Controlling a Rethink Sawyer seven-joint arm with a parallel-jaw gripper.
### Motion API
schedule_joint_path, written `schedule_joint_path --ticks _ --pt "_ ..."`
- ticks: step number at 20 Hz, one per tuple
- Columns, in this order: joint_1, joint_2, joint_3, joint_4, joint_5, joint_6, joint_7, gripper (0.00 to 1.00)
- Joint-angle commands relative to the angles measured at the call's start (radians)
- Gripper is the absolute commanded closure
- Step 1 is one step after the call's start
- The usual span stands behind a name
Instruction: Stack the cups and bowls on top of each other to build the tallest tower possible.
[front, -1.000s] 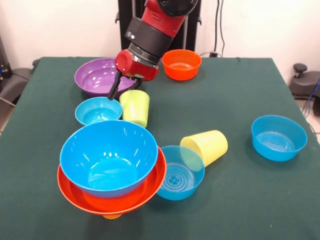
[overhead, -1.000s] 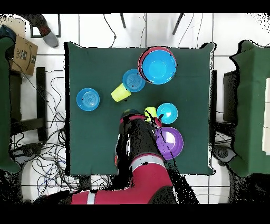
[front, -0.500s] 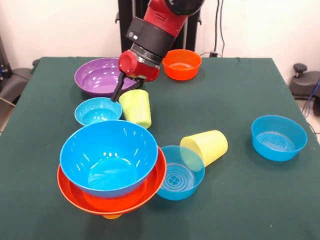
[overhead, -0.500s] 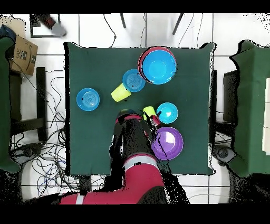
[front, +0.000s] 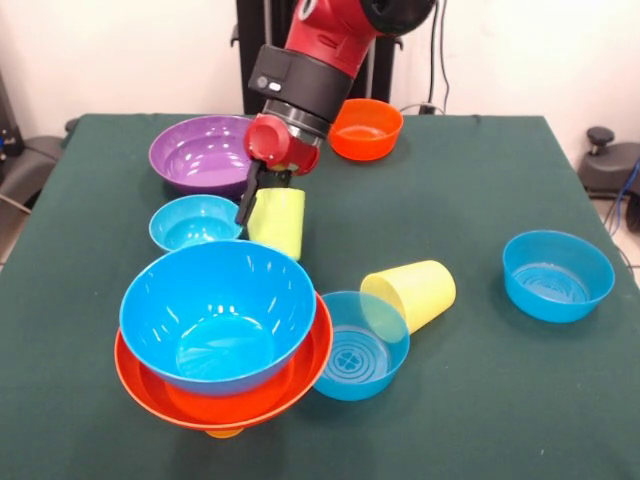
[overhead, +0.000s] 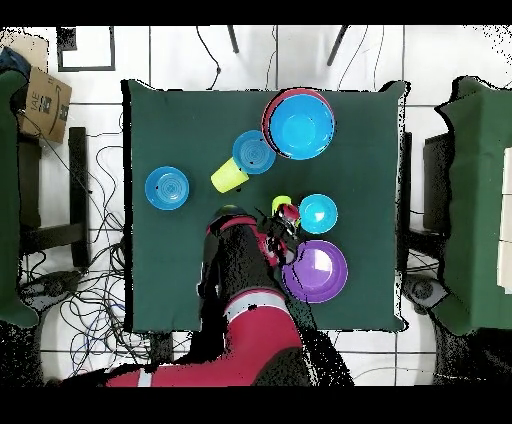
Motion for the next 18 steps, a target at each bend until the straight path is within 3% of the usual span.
schedule_joint_path --ticks 1,5,11,13,15,17,18 --pt "-0.039 -0.002 0.161 0.023 -0.111 -0.096 0.273 0.00" --pt "-0.053 -0.001 0.174 0.024 -0.097 -0.098 0.272 0.00" --pt "-0.062 0.007 0.160 -0.004 -0.007 -0.130 0.202 0.00" --pt "-0.072 -0.006 0.203 0.034 -0.104 -0.100 0.297 0.00" --pt "-0.082 -0.009 0.216 0.041 -0.110 -0.105 0.310 0.00" --pt "-0.078 -0.001 0.183 0.009 -0.014 -0.139 0.222 0.00" --pt "-0.078 -0.002 0.186 0.012 -0.019 -0.135 0.226 0.00"
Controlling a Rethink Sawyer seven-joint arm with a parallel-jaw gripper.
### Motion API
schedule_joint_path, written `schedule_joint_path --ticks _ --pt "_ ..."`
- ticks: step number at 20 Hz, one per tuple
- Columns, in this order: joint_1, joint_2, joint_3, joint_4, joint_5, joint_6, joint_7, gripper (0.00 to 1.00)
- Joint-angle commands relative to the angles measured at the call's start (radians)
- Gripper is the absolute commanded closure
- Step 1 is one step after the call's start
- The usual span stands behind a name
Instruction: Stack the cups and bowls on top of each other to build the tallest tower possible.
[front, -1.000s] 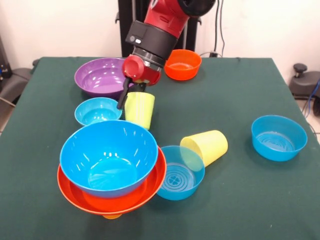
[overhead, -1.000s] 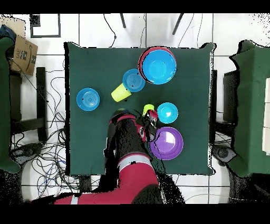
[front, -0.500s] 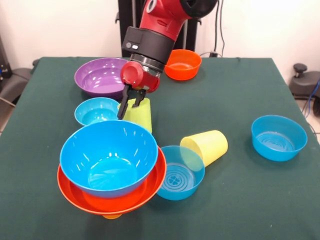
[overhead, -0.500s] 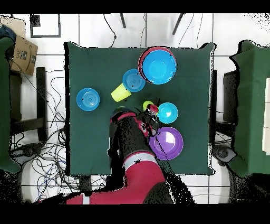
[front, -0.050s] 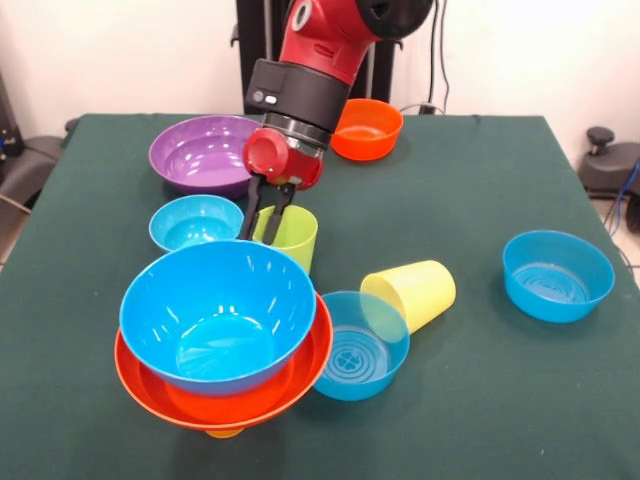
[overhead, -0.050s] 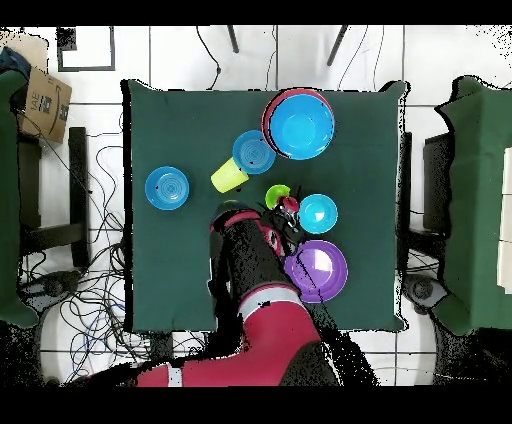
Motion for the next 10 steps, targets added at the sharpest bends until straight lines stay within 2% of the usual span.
schedule_joint_path --ticks 1,5,7,10 --pt "-0.018 0.010 0.114 0.010 0.026 -0.120 0.169 0.00" --pt "-0.023 0.013 0.122 0.011 0.031 -0.125 0.176 0.00" --pt "-0.046 0.012 0.132 0.007 0.069 -0.178 0.162 0.00" --pt "-0.087 0.025 0.112 -0.014 0.214 -0.296 0.010 0.00"
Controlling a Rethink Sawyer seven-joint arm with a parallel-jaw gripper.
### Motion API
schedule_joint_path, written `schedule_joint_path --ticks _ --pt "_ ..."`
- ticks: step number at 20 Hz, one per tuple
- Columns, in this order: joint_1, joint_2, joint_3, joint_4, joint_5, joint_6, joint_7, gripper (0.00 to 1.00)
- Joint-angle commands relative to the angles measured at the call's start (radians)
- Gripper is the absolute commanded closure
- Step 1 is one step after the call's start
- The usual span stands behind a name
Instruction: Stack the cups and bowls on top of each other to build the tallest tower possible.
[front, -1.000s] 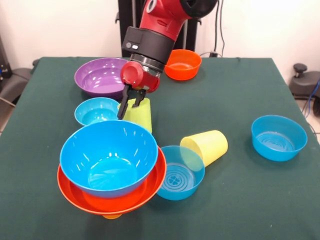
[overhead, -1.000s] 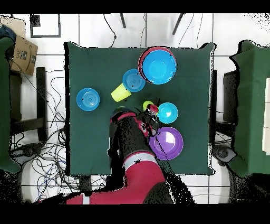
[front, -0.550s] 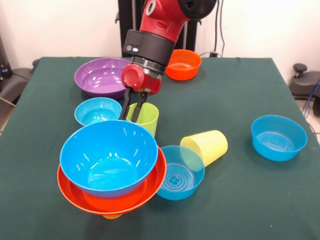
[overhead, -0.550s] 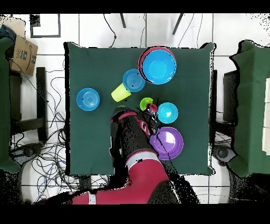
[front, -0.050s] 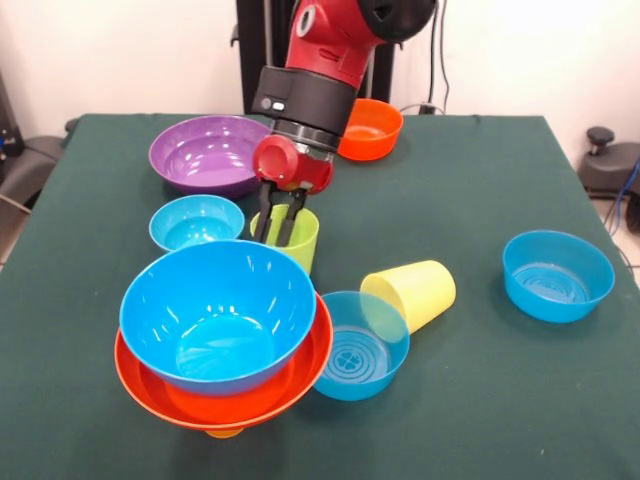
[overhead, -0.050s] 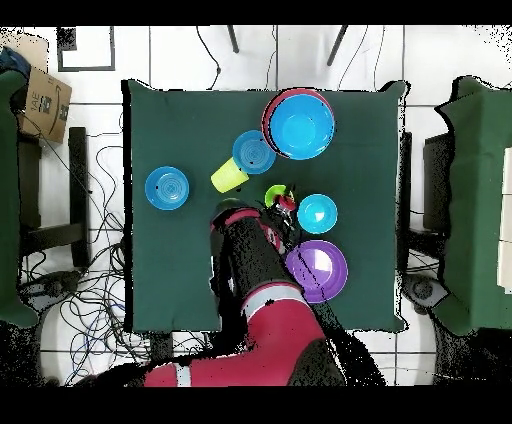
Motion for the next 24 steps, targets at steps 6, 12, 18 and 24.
schedule_joint_path --ticks 6,12,18,24 --pt "-0.325 0.096 0.283 0.032 0.587 -0.201 -0.578 0.00" --pt "-0.470 0.153 0.416 0.040 0.700 -0.109 -0.762 0.00" --pt "-0.498 0.158 0.441 0.058 0.644 -0.219 -0.725 0.00" --pt "-0.511 0.164 0.451 0.054 0.714 -0.158 -0.782 0.00"
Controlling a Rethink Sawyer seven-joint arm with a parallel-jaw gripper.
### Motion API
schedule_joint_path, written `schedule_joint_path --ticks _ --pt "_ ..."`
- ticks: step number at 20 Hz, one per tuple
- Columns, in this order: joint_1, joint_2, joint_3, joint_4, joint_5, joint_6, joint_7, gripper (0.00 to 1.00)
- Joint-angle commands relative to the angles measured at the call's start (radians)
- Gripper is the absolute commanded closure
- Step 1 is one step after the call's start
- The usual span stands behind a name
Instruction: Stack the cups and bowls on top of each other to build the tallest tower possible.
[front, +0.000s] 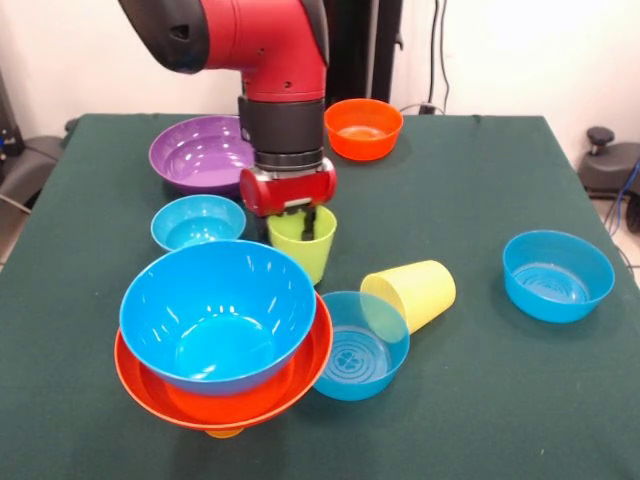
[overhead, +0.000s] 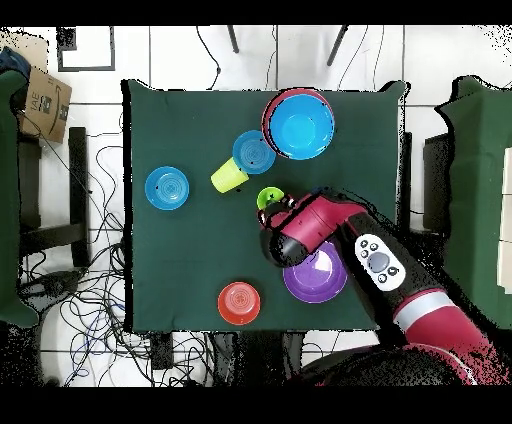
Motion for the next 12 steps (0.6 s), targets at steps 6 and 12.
schedule_joint_path --ticks 6,12 --pt "-0.041 0.118 0.166 0.063 0.131 0.047 -0.304 0.00" --pt "-0.051 0.133 0.174 0.065 0.140 0.044 -0.283 0.00"
